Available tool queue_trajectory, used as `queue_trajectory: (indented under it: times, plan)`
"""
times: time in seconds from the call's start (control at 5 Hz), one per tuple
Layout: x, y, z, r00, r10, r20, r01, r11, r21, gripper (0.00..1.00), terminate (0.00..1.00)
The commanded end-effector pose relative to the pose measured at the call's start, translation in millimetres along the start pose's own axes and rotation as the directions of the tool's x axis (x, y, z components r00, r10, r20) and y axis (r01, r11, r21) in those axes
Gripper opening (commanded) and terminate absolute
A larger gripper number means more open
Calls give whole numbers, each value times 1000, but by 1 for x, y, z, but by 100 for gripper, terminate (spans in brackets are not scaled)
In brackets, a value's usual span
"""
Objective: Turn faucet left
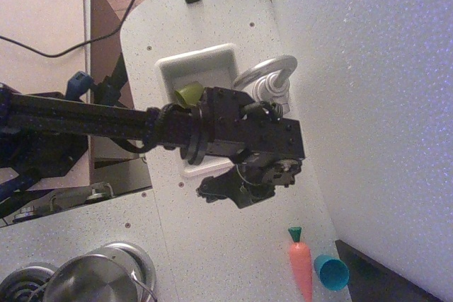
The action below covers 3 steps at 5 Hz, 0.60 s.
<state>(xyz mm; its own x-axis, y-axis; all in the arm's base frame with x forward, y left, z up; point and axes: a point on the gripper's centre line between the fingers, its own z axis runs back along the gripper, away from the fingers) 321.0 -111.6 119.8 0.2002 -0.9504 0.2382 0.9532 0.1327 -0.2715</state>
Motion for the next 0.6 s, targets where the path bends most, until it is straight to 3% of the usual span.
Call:
queue_trajectory:
  times: [0.0,0.2,0.4]
  plan:
    - [0,0,0,1000,0,0,0,1000,0,100,0]
    - [-43,10,29,994,97,43,-100,992,77,100,0]
    - [-88,9,53,975,208,76,-218,963,159,100,0]
